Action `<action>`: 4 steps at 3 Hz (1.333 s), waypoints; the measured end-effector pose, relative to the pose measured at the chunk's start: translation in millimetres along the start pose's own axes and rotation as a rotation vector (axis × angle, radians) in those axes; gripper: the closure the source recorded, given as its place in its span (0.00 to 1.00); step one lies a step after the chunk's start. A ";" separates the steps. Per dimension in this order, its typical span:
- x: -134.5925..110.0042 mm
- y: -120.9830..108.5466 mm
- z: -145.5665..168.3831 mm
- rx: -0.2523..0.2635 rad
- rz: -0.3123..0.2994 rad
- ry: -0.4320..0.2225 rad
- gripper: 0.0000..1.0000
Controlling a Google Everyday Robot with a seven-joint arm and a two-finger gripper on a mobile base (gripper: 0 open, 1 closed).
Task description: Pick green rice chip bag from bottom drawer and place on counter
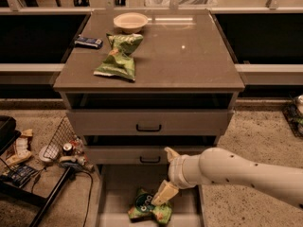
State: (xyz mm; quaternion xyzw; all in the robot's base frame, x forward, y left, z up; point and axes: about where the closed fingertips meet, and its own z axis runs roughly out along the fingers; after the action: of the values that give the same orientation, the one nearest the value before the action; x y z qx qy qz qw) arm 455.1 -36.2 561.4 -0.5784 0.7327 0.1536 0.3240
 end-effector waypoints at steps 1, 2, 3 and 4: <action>18.7 4.5 59.8 -0.061 0.029 -0.056 0.00; 41.2 12.9 98.4 -0.097 0.074 -0.116 0.00; 47.5 16.4 104.1 -0.132 0.130 -0.212 0.00; 50.3 22.2 103.4 -0.152 0.137 -0.221 0.00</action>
Offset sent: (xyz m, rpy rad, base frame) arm 0.0132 0.0355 -0.1578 0.2370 0.1295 0.0099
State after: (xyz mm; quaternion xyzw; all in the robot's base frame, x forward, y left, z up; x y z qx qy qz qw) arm 458.8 -5.4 448.5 -0.5294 0.7166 0.2934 0.3467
